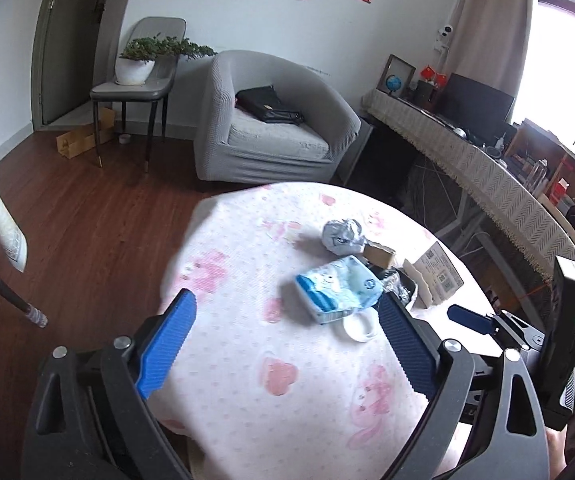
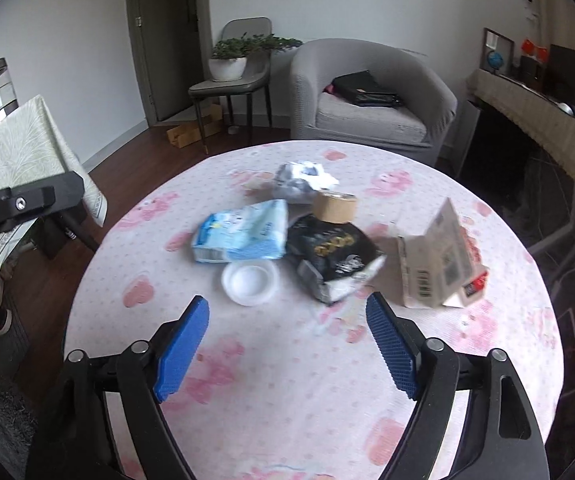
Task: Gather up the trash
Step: 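Move both open tools back toward the table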
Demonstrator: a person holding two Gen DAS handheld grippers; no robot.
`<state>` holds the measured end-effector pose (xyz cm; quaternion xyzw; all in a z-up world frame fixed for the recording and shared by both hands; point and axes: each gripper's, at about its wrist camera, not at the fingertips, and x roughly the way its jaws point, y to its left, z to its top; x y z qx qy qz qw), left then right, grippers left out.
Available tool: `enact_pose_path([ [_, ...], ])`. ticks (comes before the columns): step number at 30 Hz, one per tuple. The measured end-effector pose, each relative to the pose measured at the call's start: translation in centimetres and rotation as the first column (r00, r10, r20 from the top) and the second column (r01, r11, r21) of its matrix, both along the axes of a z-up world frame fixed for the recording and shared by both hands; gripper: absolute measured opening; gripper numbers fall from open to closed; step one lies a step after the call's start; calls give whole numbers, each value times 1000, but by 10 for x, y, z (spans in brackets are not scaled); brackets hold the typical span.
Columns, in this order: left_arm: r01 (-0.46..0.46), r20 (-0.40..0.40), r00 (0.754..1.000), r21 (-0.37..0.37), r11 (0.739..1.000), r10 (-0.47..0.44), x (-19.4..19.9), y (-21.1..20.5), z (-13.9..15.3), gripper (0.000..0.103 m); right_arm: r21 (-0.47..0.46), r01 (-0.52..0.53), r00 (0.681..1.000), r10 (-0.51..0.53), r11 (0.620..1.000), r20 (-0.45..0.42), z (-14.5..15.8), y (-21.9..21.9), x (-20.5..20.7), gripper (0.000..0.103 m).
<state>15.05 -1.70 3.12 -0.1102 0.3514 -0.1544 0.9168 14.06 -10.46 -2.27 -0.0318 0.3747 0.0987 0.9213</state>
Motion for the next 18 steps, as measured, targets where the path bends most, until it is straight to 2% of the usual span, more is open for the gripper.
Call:
enact_pose_path([
  [5, 17, -60, 998, -42, 999, -20, 14, -31, -17, 94, 13, 41, 999, -41, 999, 11, 2, -31, -2, 88],
  [11, 11, -100, 995, -14, 1000, -12, 24, -68, -37, 94, -3, 50, 999, -50, 999, 9, -2, -56, -2, 89],
  [15, -10, -123, 992, 19, 1000, 12, 31, -84, -48, 94, -5, 47, 999, -47, 999, -1, -7, -69, -5, 89],
  [18, -73, -129, 988, 101, 992, 86, 36, -93, -53, 94, 1, 47, 999, -47, 999, -1, -9, -78, -6, 89],
])
